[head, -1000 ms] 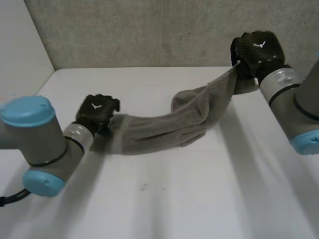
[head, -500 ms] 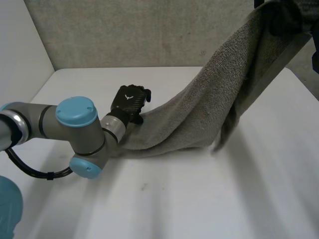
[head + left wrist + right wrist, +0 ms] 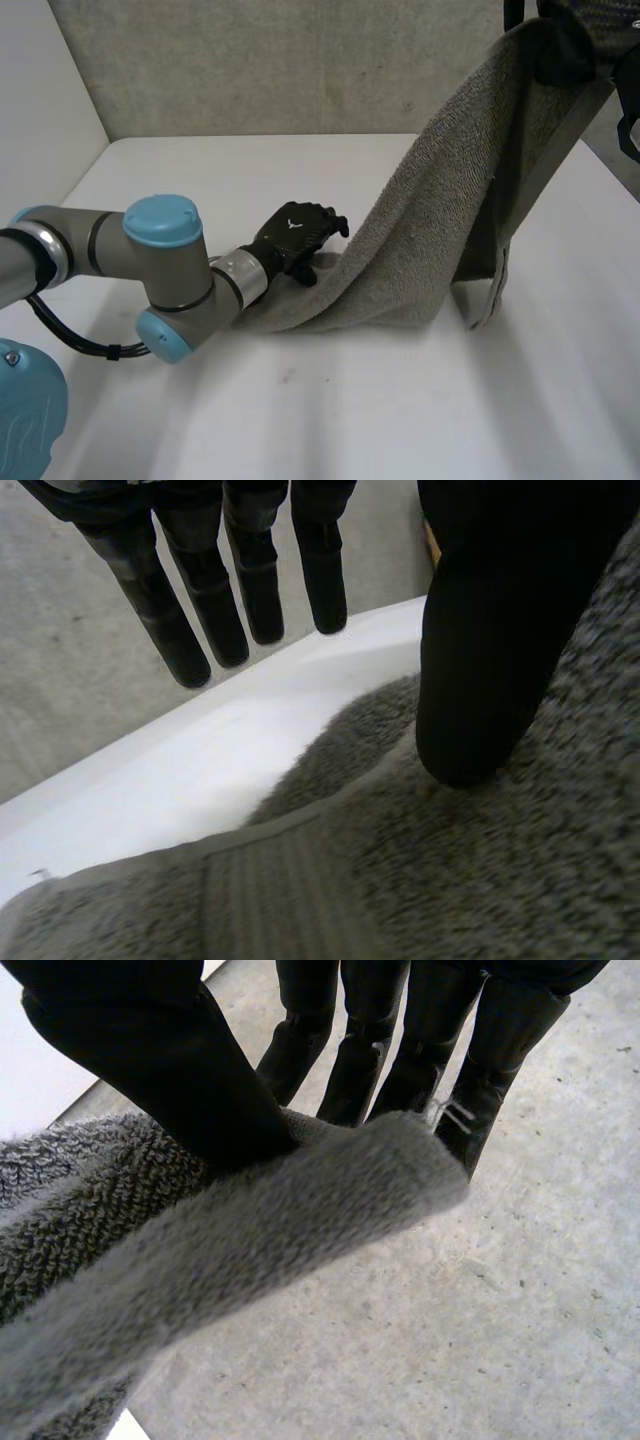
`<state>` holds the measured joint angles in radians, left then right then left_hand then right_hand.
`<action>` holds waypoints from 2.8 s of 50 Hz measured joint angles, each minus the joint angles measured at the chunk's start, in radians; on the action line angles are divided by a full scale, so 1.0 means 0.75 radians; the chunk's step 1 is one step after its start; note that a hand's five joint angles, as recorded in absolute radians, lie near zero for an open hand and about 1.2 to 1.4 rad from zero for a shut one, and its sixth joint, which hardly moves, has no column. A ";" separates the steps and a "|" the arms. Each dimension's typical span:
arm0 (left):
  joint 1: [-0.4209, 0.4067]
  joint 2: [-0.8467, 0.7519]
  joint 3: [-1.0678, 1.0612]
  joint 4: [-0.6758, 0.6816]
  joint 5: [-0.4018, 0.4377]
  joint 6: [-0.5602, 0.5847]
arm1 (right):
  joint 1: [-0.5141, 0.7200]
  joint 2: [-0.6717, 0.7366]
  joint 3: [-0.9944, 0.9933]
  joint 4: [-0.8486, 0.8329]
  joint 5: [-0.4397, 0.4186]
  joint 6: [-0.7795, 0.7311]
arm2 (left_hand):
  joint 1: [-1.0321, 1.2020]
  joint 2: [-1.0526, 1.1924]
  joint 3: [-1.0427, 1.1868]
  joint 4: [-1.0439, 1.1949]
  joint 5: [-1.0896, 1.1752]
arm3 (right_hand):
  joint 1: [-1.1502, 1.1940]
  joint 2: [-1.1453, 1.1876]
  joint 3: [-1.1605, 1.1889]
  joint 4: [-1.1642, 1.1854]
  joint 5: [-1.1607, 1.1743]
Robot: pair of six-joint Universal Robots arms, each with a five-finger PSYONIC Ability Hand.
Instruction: Fold the towel.
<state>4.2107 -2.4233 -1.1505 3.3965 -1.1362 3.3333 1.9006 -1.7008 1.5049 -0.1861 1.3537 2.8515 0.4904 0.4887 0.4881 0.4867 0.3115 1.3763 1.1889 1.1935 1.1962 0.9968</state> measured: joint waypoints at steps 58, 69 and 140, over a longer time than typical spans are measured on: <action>0.093 0.048 -0.021 -0.028 -0.224 0.244 | -0.053 0.297 -0.043 -0.002 0.028 -0.094 | 0.281 0.280 0.281 0.282 0.283 | 0.000 0.000 0.000 0.000 0.000; 0.072 -0.083 0.136 -0.123 -0.227 0.274 | -0.058 0.333 -0.016 -0.004 0.022 -0.096 | 0.275 0.271 0.273 0.273 0.276 | 0.000 0.000 0.000 0.000 0.000; 0.206 0.417 0.106 -0.030 -0.700 0.099 | -0.067 0.607 -0.312 -0.171 0.060 -0.191 | 0.916 0.973 0.971 0.974 0.956 | 0.001 0.006 0.000 0.001 0.000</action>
<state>4.3652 -2.1104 -1.0712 3.3741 -1.6609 3.4076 1.8501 -1.2455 1.2707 -0.3141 1.3985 2.7085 1.1773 1.2185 1.2163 1.2168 1.0288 1.3774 1.1937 1.1937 1.1972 0.9969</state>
